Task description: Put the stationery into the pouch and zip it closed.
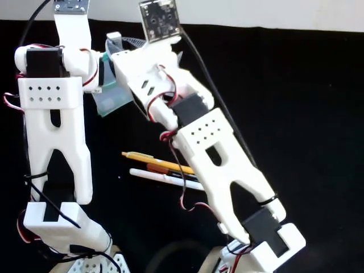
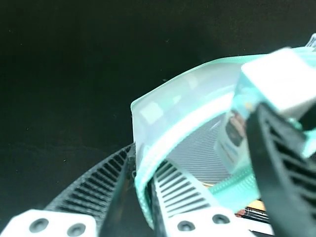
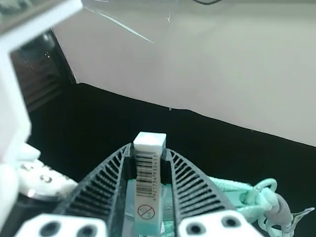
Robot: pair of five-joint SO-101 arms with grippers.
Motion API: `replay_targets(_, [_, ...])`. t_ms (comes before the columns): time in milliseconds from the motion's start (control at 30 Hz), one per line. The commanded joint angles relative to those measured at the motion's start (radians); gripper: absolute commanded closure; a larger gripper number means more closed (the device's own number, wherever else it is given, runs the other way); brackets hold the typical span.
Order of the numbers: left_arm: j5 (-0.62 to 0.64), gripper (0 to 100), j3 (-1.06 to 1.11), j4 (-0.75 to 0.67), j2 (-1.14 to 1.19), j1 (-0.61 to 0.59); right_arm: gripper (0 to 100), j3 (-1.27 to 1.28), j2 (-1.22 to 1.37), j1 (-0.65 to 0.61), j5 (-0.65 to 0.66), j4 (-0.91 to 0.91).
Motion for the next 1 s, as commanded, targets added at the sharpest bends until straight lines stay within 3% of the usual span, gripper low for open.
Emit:
replay_targets(0, [0.011, 99, -0.002, 0.005, -0.027, -0.013, 99.1, 0.058, -0.016, 0.012, -0.005, -0.038])
replay_targets(233, [0.025, 99, -0.002, 0.005, -0.025, -0.053, 98.1, 0.140, -0.104, 0.007, 0.003, -0.035])
replay_targets(467, [0.023, 99, -0.002, 0.005, -0.025, -0.053, 79.6, 0.191, -0.143, -0.027, 0.003, -0.031])
replay_targets(967, [0.020, 99, -0.002, 0.005, -0.025, -0.056, 79.7, 0.182, -0.318, -0.038, 0.101, 0.182])
